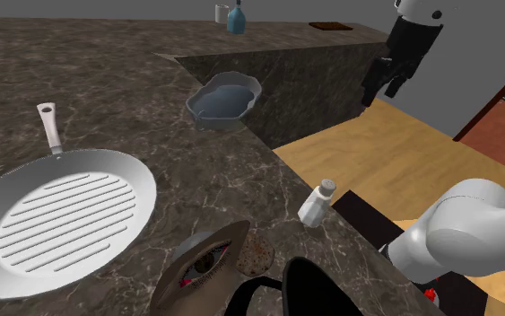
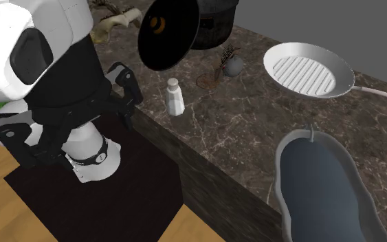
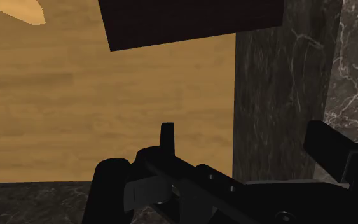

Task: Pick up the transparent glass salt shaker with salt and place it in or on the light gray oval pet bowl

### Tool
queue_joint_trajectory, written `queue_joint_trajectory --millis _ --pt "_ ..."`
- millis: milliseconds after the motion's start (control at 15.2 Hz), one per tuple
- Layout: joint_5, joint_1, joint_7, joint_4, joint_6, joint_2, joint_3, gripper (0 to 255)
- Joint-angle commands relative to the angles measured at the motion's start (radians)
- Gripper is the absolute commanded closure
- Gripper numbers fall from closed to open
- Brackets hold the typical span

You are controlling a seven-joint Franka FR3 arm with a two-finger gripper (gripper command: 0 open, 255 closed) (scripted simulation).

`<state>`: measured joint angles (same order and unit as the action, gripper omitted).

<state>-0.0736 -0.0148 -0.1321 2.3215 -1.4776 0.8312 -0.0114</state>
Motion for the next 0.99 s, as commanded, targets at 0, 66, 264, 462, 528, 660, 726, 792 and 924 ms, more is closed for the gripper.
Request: queue_joint_trajectory --millis 0,66,264,462,528,660,726,792,924 --pt "0.000 0.000 0.000 0.000 0.000 0.000 0.000 0" --pt "0.020 0.009 -0.015 0.030 -0.014 0.029 -0.013 0" --pt "0.082 0.041 -0.059 0.115 -0.054 0.113 -0.057 0" --pt "0.148 0.077 -0.106 0.191 -0.096 0.191 -0.106 0" --pt "0.171 0.090 -0.122 0.215 -0.110 0.216 -0.124 0" --pt "0.219 0.118 -0.154 0.260 -0.140 0.263 -0.163 0" --pt "0.243 0.133 -0.172 0.280 -0.155 0.285 -0.184 0" --pt "0.268 0.148 -0.189 0.300 -0.171 0.306 -0.206 0" --pt "0.319 0.180 -0.224 0.337 -0.204 0.344 -0.252 0"
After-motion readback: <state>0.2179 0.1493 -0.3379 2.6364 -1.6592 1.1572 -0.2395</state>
